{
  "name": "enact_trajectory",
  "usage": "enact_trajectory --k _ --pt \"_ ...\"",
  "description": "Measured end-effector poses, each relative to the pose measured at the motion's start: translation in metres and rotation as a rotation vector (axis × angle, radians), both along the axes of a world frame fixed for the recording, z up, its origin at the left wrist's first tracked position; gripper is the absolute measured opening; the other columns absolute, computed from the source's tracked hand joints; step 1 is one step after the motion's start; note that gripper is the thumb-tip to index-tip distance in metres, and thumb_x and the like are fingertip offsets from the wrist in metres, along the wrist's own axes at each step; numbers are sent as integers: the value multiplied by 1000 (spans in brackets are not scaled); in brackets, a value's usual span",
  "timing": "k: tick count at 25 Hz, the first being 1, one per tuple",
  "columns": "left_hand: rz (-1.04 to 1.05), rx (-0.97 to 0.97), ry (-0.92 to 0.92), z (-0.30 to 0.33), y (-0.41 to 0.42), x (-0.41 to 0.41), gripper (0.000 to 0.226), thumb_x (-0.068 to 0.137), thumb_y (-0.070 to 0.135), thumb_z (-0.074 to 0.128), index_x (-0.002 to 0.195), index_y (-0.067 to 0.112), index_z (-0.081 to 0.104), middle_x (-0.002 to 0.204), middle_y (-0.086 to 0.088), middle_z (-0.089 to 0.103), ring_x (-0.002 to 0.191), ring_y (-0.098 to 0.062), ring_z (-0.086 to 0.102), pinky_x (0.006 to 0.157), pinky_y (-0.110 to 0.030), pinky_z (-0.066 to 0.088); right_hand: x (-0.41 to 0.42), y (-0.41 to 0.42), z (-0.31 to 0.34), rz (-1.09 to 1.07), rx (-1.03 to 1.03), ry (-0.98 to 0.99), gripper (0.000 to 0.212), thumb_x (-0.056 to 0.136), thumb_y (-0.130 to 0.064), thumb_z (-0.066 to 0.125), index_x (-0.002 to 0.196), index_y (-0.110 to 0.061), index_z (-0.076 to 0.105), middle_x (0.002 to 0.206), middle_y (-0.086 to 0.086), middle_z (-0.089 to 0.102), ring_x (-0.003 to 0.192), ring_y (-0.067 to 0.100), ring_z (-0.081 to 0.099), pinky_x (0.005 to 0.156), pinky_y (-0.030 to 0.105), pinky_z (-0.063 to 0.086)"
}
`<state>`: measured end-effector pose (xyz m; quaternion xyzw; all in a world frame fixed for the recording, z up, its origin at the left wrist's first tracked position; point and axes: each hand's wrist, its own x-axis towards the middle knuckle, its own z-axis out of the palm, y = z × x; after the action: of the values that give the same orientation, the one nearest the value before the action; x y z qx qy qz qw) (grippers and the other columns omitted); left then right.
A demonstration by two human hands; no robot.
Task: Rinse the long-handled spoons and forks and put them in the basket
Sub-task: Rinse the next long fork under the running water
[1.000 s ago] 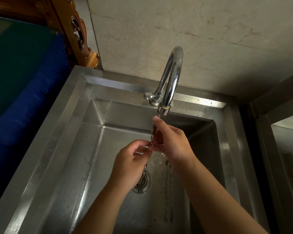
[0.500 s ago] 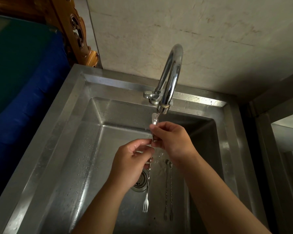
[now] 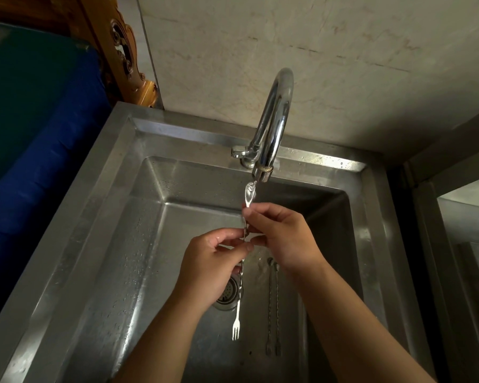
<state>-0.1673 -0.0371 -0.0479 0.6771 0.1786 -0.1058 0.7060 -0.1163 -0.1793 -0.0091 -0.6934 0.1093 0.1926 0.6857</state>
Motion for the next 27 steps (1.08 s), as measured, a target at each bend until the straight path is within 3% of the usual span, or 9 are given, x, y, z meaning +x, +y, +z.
enact_trajectory --k 3,7,9,11,13,17,20,24,27 --pt "-17 -25 2 1 0 -2 29 66 52 81 96 48 82 86 10 81 71 -7 76 65 -30 63 -10 -17 -14 16 -21 39 14 93 -31 73 94 -20 81 79 0 75 72 12 69 63 23 57" --pt "-29 -118 22 9 -3 -1 27 71 35 89 97 39 85 86 9 82 73 -3 75 64 -33 65 -34 -59 -82 -162 -156 294 15 95 -26 69 94 -13 77 76 5 70 61 14 65 58 27 58" --pt "-11 -162 42 13 -4 0 29 69 32 93 97 34 86 84 7 81 70 -4 74 61 -28 62 -54 -80 -133 -185 -318 475 13 94 -20 66 95 -10 75 80 10 70 66 20 67 72 39 65" --pt "1 -172 52 17 -6 2 32 65 33 87 97 30 86 79 8 79 67 -3 71 59 -25 60 -74 -95 -183 -109 -484 601 23 94 -23 66 105 -7 76 92 14 72 83 29 70 90 49 61" --pt "2 -166 59 19 -7 3 31 64 30 84 94 29 86 76 9 77 64 -3 69 56 -23 59 -91 -100 -222 -7 -596 667 36 95 -31 63 117 -3 73 104 14 73 96 30 69 96 45 58" --pt "-17 -142 56 14 -6 8 25 66 22 81 90 27 87 74 8 76 59 -3 68 54 -23 61 -104 -94 -266 37 -882 593 47 92 -44 67 124 -9 68 126 15 69 116 33 66 90 34 54" --pt "-22 -116 61 9 -3 10 25 65 23 81 89 27 87 73 9 76 59 -3 67 55 -23 62 -98 -87 -282 25 -954 505 48 88 -43 73 120 -9 64 122 15 70 113 34 67 89 36 55" --pt "-8 -86 75 1 -3 11 25 68 20 80 92 24 85 72 9 74 59 -4 67 56 -24 63 -90 -86 -299 103 -1005 460 36 95 -37 63 115 -7 65 118 17 71 109 36 68 88 38 55" --pt "11 -83 84 -4 -3 10 26 68 20 80 94 23 84 71 9 73 59 -3 67 55 -22 61 -90 -78 -308 113 -951 463 26 94 -29 63 105 -8 71 108 16 75 100 34 70 73 29 50"
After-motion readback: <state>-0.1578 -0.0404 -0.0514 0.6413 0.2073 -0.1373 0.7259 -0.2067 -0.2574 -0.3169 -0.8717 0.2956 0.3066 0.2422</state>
